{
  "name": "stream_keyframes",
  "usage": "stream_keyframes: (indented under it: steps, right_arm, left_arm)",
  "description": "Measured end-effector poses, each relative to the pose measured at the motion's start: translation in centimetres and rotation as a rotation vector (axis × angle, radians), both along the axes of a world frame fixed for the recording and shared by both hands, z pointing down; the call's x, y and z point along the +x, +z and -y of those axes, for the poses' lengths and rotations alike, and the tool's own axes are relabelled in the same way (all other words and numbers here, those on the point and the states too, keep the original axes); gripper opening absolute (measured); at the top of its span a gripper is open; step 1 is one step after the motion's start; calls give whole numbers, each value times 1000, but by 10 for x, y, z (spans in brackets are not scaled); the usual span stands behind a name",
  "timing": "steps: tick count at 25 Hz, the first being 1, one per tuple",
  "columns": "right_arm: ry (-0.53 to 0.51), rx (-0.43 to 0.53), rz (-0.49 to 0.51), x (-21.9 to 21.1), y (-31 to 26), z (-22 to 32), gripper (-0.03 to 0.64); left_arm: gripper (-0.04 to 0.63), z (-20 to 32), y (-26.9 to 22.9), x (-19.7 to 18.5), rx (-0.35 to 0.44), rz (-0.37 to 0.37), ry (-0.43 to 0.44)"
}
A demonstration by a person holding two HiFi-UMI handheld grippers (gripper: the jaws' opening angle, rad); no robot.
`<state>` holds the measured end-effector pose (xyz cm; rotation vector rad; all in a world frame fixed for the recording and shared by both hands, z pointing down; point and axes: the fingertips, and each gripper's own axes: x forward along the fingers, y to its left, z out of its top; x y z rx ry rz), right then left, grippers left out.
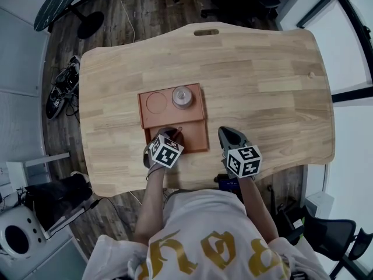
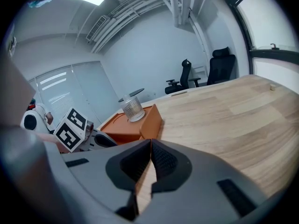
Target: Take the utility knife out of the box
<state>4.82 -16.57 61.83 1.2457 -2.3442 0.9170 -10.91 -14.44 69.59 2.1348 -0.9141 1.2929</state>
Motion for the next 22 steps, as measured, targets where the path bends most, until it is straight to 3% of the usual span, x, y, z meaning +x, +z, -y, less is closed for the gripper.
stream_keyframes:
  steps: [22]
  right_arm:
    - [13,49,-3,7,-22,-2,12]
  left_arm:
    - [57,1,-18,3,36,-52,-14]
